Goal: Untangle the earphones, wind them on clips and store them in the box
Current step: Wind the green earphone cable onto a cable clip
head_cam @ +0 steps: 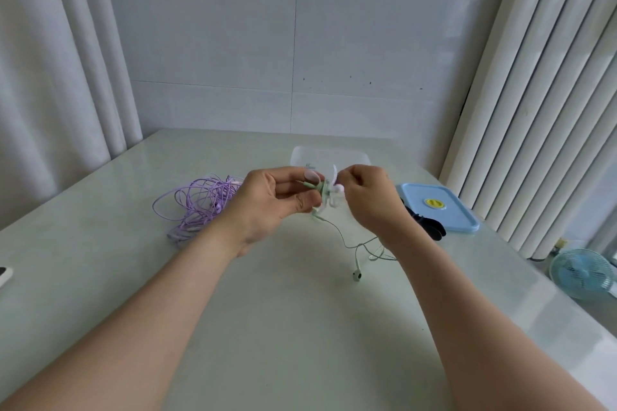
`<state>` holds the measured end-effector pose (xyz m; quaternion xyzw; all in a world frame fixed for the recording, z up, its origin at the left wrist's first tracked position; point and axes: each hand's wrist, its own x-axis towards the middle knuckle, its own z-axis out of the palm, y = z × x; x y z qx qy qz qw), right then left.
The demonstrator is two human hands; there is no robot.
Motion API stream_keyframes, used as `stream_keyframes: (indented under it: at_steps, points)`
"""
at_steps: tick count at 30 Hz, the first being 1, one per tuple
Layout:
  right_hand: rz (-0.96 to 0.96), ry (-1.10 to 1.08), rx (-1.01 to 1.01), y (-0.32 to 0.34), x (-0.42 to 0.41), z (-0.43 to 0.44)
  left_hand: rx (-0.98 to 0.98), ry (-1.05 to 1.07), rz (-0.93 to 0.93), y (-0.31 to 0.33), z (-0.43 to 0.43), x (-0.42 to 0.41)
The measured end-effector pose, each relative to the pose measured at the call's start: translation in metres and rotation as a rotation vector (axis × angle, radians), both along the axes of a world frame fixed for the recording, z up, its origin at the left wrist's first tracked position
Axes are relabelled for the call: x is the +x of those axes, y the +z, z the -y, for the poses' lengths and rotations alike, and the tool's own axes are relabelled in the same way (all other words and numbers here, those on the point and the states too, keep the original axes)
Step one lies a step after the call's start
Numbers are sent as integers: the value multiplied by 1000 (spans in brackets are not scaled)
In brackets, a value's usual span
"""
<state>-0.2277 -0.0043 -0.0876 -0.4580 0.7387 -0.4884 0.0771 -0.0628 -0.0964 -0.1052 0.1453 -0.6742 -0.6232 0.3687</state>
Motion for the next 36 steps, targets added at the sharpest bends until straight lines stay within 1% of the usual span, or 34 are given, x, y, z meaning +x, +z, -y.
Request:
stream_keyframes:
  at_steps: [4,8,11,13,16,20,22,23,27,28,30,33,34,36]
  points:
    - [-44,129,197,1,7,-3,41,140,-100,3,2,1]
    - [73,346,290,6,23,-6,27,311,-102,1,1,0]
    - [105,465,327,7,31,-9,20,407,-78,-2,5,0]
    - [131,507,319,9,31,-12,-4,434,-43,-3,8,1]
    - [175,554,331,13,29,-15,51,419,-60,-3,8,0]
    - [95,607,373,13,31,-17,127,404,-70,-5,5,-3]
    - [68,583,324,14,32,-17,109,418,-23,-7,9,-3]
    - [63,545,267,15,32,-16,105,412,6,-8,10,-1]
    - [180,343,-47,18,26,-10,96,277,76,-10,15,6]
    - [158,302,-93,17,22,-8,55,243,100,-10,14,6]
    - [-25,189,-118,12,15,-5,-34,175,149,-9,9,3]
    - [-320,-25,-55,2,6,1,-85,73,179,-8,3,-1]
    - [-367,-73,-39,0,4,2,-86,48,175,-8,3,-1]
    - [-357,-100,-29,0,-1,3,-68,10,141,-7,4,1]
